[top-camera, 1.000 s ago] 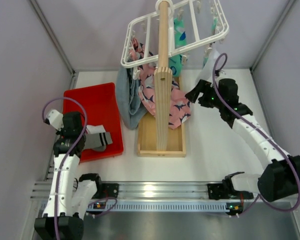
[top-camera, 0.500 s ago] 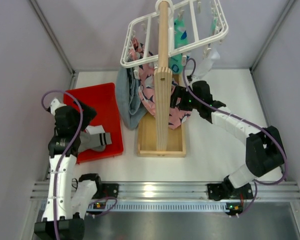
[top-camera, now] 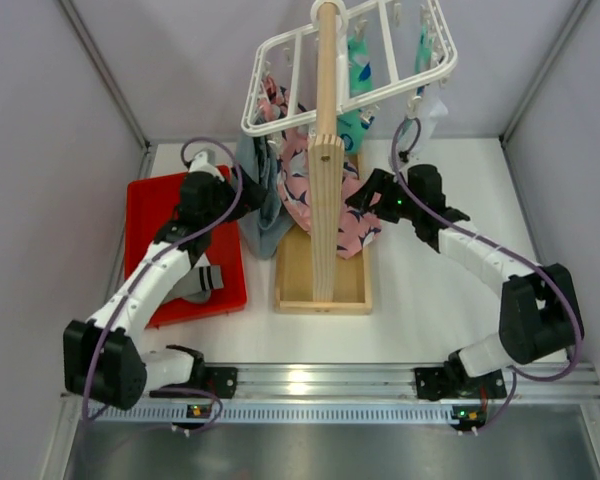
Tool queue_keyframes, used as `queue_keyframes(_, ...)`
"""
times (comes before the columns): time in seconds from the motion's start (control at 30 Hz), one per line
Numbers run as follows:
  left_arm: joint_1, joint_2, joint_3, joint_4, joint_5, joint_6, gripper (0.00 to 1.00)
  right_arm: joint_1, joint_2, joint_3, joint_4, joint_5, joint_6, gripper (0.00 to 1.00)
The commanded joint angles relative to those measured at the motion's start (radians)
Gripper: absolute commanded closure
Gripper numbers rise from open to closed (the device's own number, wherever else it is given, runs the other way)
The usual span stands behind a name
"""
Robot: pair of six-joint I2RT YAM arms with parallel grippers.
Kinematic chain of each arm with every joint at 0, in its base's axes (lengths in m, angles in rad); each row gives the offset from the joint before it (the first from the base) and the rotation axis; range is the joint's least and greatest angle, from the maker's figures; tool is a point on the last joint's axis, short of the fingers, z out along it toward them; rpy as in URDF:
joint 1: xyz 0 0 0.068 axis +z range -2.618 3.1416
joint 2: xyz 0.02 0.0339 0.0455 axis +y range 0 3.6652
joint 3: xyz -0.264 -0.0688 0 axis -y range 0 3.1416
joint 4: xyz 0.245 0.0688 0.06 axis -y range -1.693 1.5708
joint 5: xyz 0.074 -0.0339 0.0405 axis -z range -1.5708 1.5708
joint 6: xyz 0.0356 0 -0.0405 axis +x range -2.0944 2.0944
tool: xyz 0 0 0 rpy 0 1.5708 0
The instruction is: Remove the socks clipped to the hanger
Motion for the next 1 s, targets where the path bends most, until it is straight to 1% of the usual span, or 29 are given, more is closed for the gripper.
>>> queue_keyframes(0.0, -0.043, 0.119, 0.104, 0.170, -0.041, 0.052, 0.02, -0.074, -0.103, -0.031, 0.053, -0.026, 0.010, 0.21)
queue_keyframes(0.03, -0.051, 0.150, 0.124, 0.170, -0.082, 0.055, 0.02, -0.084, -0.112, -0.035, 0.047, -0.026, -0.004, 0.20)
queue_keyframes(0.17, -0.075, 0.320, 0.242, 0.166, -0.136, 0.061, 0.02, -0.116, -0.145, -0.041, 0.003, -0.025, -0.032, 0.20)
queue_keyframes(0.2, -0.075, 0.384, 0.264, 0.163, -0.150, 0.057, 0.04, -0.125, -0.160, -0.044, 0.000, -0.026, -0.033, 0.21)
queue_keyframes(0.23, -0.075, 0.423, 0.325, 0.157, -0.156, 0.061, 0.08, -0.128, -0.167, -0.049, -0.002, -0.028, -0.032, 0.21)
queue_keyframes(0.3, -0.074, 0.489, 0.397, 0.129, -0.185, 0.073, 0.17, -0.139, -0.203, -0.073, 0.004, -0.022, -0.030, 0.21)
queue_keyframes(0.33, -0.072, 0.556, 0.437, 0.097, -0.204, 0.081, 0.22, -0.142, -0.217, -0.081, 0.004, -0.008, -0.024, 0.21)
queue_keyframes(0.37, -0.069, 0.586, 0.527, 0.071, -0.251, 0.087, 0.25, -0.145, -0.230, -0.096, 0.006, -0.002, -0.024, 0.21)
queue_keyframes(0.4, -0.061, 0.615, 0.566, 0.040, -0.279, 0.099, 0.28, -0.157, -0.253, -0.104, 0.007, 0.003, -0.025, 0.21)
queue_keyframes(0.43, -0.054, 0.636, 0.600, 0.026, -0.293, 0.099, 0.29, -0.166, -0.261, -0.107, 0.007, 0.001, -0.021, 0.21)
queue_keyframes(0.47, -0.045, 0.675, 0.668, 0.022, -0.297, 0.099, 0.30, -0.177, -0.267, -0.107, 0.004, -0.003, -0.019, 0.20)
queue_keyframes(0.5, -0.019, 0.690, 0.698, 0.017, -0.296, 0.098, 0.31, -0.206, -0.273, -0.103, -0.005, -0.009, -0.021, 0.21)
queue_keyframes(0.57, 0.008, 0.741, 0.764, -0.009, -0.287, 0.096, 0.31, -0.235, -0.273, -0.078, -0.019, -0.013, -0.032, 0.21)
queue_keyframes(0.6, 0.035, 0.755, 0.829, -0.023, -0.267, 0.092, 0.31, -0.264, -0.272, -0.069, -0.022, -0.014, -0.035, 0.20)
queue_keyframes(0.63, 0.049, 0.770, 0.853, -0.032, -0.250, 0.087, 0.30, -0.278, -0.269, -0.058, -0.023, -0.028, -0.033, 0.21)
queue_keyframes(0.73, 0.110, 0.807, 0.917, -0.034, -0.154, 0.047, 0.29, -0.331, -0.260, -0.002, -0.029, -0.060, -0.036, 0.21)
queue_keyframes(0.8, 0.153, 0.819, 0.936, -0.032, -0.073, 0.023, 0.26, -0.351, -0.258, 0.034, -0.034, -0.072, -0.058, 0.21)
queue_keyframes(0.87, 0.176, 0.808, 0.924, -0.032, -0.057, 0.004, 0.22, -0.352, -0.260, 0.057, -0.039, -0.080, -0.073, 0.21)
queue_keyframes(0.9, 0.190, 0.790, 0.899, -0.032, -0.020, -0.003, 0.20, -0.354, -0.266, 0.058, -0.039, -0.107, -0.076, 0.20)
queue_keyframes(0.97, 0.205, 0.764, 0.872, -0.032, 0.005, -0.011, 0.13, -0.352, -0.273, 0.052, -0.030, -0.152, -0.079, 0.20)
